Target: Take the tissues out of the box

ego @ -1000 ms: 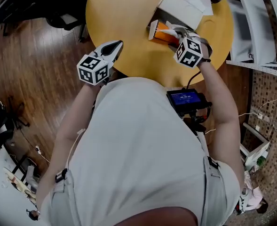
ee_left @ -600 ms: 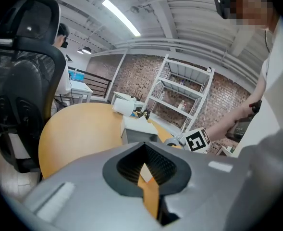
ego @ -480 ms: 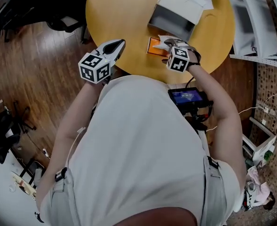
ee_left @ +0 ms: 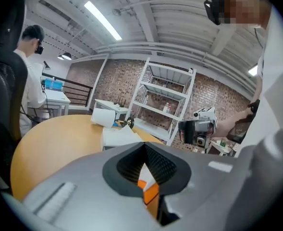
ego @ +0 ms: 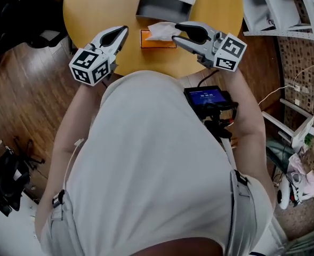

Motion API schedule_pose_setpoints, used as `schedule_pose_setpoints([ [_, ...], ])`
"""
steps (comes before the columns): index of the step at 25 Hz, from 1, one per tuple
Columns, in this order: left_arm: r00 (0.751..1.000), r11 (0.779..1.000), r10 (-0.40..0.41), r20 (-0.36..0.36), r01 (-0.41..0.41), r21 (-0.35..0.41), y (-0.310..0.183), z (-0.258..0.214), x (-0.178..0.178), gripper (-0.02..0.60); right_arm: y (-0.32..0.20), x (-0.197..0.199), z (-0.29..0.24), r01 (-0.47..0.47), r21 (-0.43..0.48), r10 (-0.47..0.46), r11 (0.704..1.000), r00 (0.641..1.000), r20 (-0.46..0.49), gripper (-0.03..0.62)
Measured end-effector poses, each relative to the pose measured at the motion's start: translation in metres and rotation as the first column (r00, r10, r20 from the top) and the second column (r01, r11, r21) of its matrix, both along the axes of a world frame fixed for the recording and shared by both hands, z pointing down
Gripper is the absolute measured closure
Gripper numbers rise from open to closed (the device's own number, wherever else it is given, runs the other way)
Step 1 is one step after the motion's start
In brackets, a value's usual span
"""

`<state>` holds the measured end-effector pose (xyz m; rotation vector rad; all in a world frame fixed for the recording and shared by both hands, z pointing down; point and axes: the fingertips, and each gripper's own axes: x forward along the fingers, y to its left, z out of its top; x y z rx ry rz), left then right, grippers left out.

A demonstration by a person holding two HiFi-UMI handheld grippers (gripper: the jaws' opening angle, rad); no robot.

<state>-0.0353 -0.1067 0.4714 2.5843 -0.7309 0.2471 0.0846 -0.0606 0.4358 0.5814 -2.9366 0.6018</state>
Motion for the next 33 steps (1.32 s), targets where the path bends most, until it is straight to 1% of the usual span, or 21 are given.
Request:
schedule_pose_setpoints([
  [1,1.000,1.000,0.007,-0.002,-0.007,0.006,-0.003,-0.001,0.004,0.581,-0.002,0.003,-0.011,-0.015,0.026,0.014,1.000,0.999,0.032,0.452],
  [2,1.000,1.000,0.013,-0.004,-0.013,0.007,-0.005,0.000,0.008,0.581,-0.002,0.007,-0.018,-0.029,0.051,0.027,0.998,0.999,0.039,0.477],
  [3,1.000,1.000,0.018,-0.010,-0.018,0.003,-0.006,0.001,0.012,0.581,-0.002,0.012,-0.021,-0.043,0.073,0.041,0.996,0.999,0.031,0.504],
  [5,0.999,0.999,0.024,-0.040,-0.025,-0.022,-0.006,0.000,0.020,0.581,-0.001,0.020,-0.021,-0.065,0.098,0.065,0.993,0.998,0.005,0.580],
  [6,0.998,0.999,0.025,-0.058,-0.027,-0.035,-0.005,-0.001,0.023,0.581,0.001,0.022,-0.018,-0.071,0.100,0.072,0.992,0.997,-0.002,0.594],
  [8,0.997,0.999,0.028,-0.075,-0.031,-0.038,-0.005,-0.005,0.027,0.581,0.003,0.025,-0.013,-0.079,0.100,0.081,0.992,0.997,-0.011,0.594],
  [12,0.997,0.999,0.035,-0.069,-0.037,-0.025,-0.005,-0.010,0.028,0.581,0.001,0.023,-0.011,-0.081,0.110,0.083,0.991,0.996,-0.020,0.594],
  [19,0.999,0.999,0.009,-0.036,-0.010,-0.037,-0.004,-0.004,0.019,0.581,0.001,0.018,-0.010,-0.064,0.116,0.068,0.991,0.997,-0.027,0.594],
  [23,1.000,0.999,-0.004,-0.030,0.002,-0.050,-0.002,-0.002,0.014,0.581,0.001,0.017,-0.009,-0.068,0.109,0.072,0.992,0.997,-0.031,0.594],
  [28,1.000,0.999,-0.005,-0.022,0.004,-0.046,-0.004,-0.002,0.010,0.581,0.001,0.013,-0.007,-0.056,0.107,0.061,0.993,0.997,-0.044,0.594],
  [33,1.000,0.999,-0.003,0.004,0.003,-0.053,-0.004,0.004,0.009,0.581,-0.002,0.013,-0.009,-0.061,0.104,0.065,0.993,0.997,-0.044,0.594],
])
